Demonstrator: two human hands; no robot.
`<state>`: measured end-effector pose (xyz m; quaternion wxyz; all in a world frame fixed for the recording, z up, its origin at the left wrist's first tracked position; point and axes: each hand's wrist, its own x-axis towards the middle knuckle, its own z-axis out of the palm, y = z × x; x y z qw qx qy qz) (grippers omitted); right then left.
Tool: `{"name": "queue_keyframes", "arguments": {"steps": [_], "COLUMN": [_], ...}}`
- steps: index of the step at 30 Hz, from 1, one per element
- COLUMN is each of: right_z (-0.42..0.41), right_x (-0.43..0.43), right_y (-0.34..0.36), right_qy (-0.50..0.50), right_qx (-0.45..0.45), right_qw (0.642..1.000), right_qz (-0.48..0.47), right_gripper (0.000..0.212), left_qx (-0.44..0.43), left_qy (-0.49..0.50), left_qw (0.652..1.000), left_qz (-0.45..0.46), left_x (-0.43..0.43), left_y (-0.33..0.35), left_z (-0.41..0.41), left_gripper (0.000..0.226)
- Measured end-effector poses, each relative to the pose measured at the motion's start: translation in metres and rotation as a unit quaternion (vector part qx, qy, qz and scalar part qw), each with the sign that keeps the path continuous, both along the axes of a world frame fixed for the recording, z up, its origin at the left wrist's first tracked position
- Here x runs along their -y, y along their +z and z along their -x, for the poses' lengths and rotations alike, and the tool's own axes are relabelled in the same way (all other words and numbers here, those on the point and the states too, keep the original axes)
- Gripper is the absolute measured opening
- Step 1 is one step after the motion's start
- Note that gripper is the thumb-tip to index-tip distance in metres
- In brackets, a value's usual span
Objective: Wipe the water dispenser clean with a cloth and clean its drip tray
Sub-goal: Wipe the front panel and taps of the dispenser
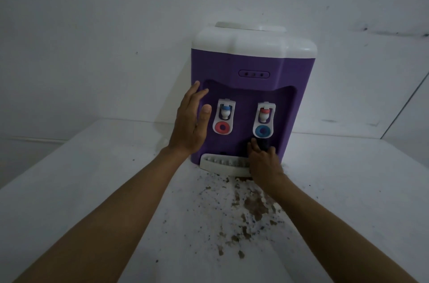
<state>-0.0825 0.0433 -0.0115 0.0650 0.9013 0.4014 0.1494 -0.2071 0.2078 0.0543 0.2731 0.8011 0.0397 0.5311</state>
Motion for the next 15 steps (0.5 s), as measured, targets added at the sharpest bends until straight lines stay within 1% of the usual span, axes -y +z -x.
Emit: {"name": "queue_keyframes", "arguments": {"steps": [5, 9, 12, 15], "right_z": [-0.007, -0.007, -0.009, -0.012], "right_x": [0.032, 0.037, 0.043, 0.048], "right_y": [0.002, 0.009, 0.028, 0.049], "right_qy": [-0.034, -0.015, -0.002, 0.011], "right_qx": [0.041, 0.109, 0.144, 0.180], "right_qw": [0.996, 0.986, 0.980, 0.978], "right_qz": [0.074, 0.123, 0.134, 0.102], "right_gripper": [0.050, 0.043, 0.037, 0.040], "left_qx": [0.000, -0.004, -0.007, -0.012], "left_qy": [0.010, 0.015, 0.009, 0.010], "left_qw": [1.000, 1.000, 1.000, 1.000], "left_qz": [0.001, 0.004, 0.003, -0.001], "left_x": [0.002, 0.007, 0.005, 0.004], "left_y": [-0.001, 0.000, 0.002, 0.001], "left_z": [-0.003, -0.005, -0.001, 0.001], "left_gripper": [0.081, 0.081, 0.082, 0.082]}}
